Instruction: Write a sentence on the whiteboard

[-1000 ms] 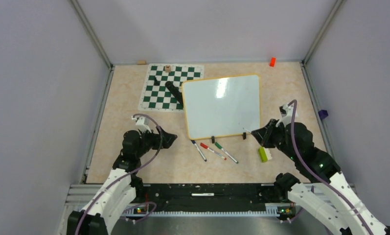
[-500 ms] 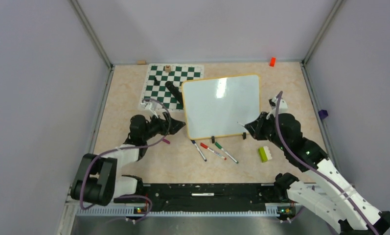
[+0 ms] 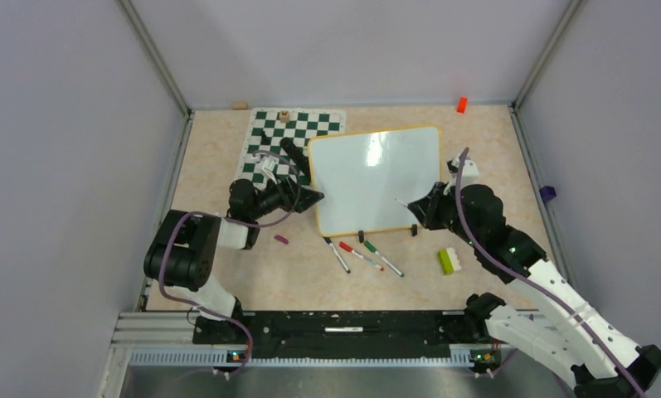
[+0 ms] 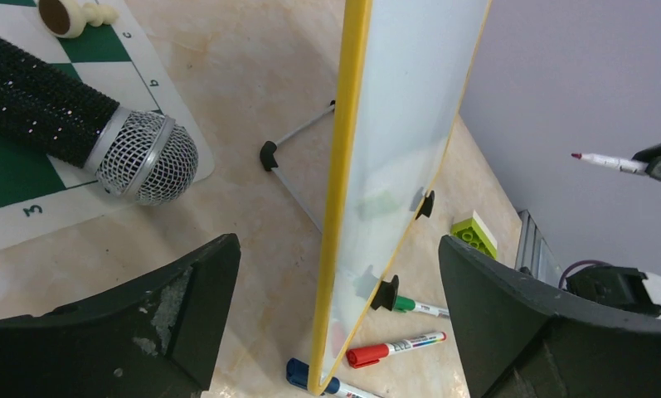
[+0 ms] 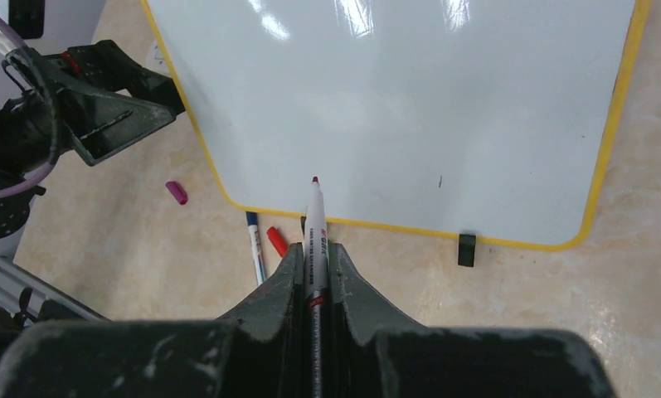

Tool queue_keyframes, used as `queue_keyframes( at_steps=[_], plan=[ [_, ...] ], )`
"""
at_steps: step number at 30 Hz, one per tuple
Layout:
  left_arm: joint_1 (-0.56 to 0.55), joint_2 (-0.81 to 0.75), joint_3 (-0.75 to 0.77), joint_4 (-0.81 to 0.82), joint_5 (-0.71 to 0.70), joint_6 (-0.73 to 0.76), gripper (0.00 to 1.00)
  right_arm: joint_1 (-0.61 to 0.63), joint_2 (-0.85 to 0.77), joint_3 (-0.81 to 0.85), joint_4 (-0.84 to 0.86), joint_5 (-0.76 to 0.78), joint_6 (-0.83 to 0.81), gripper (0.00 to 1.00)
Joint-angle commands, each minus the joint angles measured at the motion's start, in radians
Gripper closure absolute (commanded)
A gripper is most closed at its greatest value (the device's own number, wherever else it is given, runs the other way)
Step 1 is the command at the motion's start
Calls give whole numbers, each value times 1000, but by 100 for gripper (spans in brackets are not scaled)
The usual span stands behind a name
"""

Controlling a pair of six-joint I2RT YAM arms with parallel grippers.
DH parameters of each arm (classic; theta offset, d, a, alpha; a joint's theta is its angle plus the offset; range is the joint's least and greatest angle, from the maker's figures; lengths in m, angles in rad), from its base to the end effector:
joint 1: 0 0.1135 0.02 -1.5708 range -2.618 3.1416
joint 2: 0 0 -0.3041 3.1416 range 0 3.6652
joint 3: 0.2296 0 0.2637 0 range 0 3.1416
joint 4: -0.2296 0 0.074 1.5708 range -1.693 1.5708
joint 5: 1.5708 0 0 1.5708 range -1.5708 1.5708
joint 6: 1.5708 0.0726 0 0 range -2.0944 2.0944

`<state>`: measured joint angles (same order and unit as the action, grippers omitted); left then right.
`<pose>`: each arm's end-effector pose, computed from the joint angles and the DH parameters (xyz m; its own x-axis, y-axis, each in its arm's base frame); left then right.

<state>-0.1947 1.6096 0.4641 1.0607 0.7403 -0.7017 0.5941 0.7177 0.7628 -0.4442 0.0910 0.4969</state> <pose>0.3040 -0.1099 0.1974 -0.5813 -0.3711 -0.7241 0.5591 0.4645 -0.6868 0.1525 0.0950 0.3282 -0.5157 0.2245 -0.8268 -0.2755 0.8703 0.4082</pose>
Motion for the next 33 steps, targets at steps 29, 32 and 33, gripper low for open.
queue_keyframes(
  at_steps=[29,32,33],
  plan=[
    [37,310,217,534,446,-213,12,48,427,307,274,-110,-103,100],
    [37,309,227,472,434,-187,32,77,497,370,274,-96,-115,100],
    [37,309,225,471,435,-185,36,83,523,394,272,-96,-115,100]
  ],
)
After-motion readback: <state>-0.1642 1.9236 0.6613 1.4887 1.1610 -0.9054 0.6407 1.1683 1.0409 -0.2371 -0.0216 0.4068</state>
